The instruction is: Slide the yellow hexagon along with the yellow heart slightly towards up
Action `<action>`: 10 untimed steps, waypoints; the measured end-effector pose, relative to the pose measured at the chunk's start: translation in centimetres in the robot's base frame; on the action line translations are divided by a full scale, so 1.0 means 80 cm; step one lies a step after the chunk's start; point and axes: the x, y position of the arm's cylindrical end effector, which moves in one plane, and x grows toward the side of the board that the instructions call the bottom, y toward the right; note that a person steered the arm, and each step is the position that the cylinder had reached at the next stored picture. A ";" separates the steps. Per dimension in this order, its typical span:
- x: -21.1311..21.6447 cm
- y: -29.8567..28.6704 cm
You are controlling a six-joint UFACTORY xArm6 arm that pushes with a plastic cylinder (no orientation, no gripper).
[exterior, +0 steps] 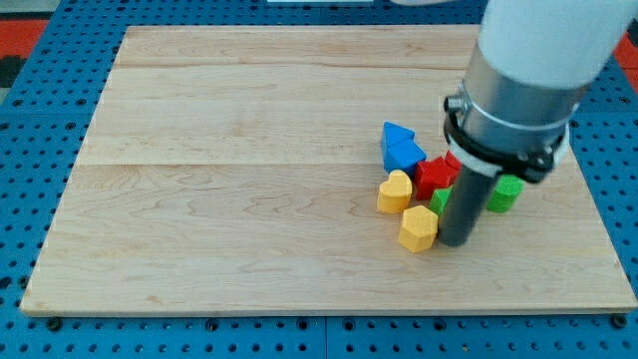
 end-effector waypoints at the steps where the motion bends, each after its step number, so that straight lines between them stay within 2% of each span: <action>1: 0.005 0.006; 2: 0.031 0.033; 3: 0.032 0.045; 4: 0.061 0.038; 5: 0.051 -0.034; 6: 0.030 -0.051; 10: -0.032 -0.033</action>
